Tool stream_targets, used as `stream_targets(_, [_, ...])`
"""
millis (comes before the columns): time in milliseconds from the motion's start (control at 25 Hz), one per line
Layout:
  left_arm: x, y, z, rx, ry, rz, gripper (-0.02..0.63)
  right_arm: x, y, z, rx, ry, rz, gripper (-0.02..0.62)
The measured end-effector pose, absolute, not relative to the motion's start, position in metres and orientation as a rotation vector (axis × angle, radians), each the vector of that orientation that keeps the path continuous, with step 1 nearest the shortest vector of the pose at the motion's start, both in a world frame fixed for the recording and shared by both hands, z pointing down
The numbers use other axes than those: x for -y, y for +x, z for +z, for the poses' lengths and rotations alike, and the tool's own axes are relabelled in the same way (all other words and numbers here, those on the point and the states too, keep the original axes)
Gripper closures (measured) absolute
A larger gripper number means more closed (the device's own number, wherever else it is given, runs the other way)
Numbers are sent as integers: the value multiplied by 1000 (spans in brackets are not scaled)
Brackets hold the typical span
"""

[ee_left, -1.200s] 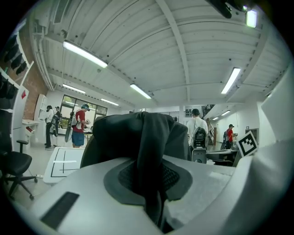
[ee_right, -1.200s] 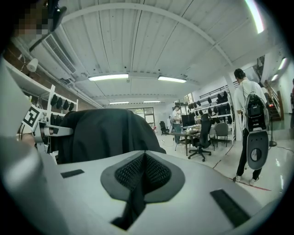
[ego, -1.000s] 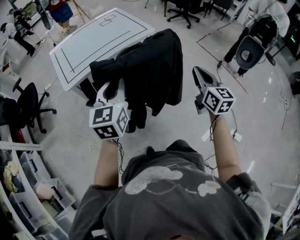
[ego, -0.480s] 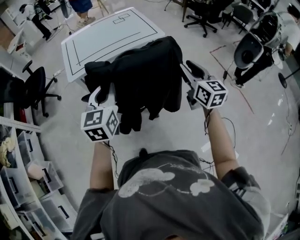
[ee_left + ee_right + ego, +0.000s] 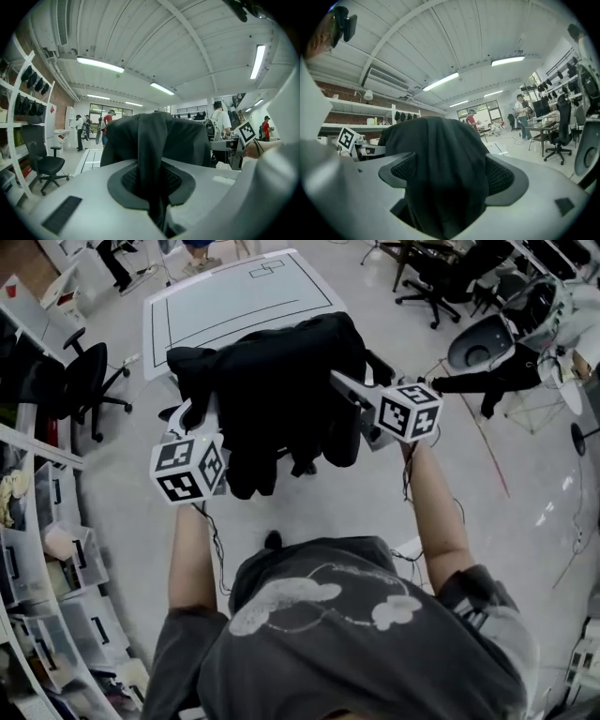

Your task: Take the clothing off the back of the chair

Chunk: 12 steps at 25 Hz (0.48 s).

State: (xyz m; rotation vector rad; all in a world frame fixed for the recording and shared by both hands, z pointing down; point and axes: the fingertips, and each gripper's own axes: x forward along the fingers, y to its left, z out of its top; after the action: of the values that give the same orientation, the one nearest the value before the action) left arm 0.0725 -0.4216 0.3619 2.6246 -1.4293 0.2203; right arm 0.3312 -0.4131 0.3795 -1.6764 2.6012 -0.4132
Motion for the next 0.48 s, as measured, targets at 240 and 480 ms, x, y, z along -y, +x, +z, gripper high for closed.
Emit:
stream_targets(240, [419, 72, 371, 1489, 2598, 253, 594, 437, 332, 383, -2724, -1709, -292, 170])
stream_targets(480, [413, 65, 374, 1515, 2566, 288, 595, 440, 319, 384, -2836, -1635, -303, 353])
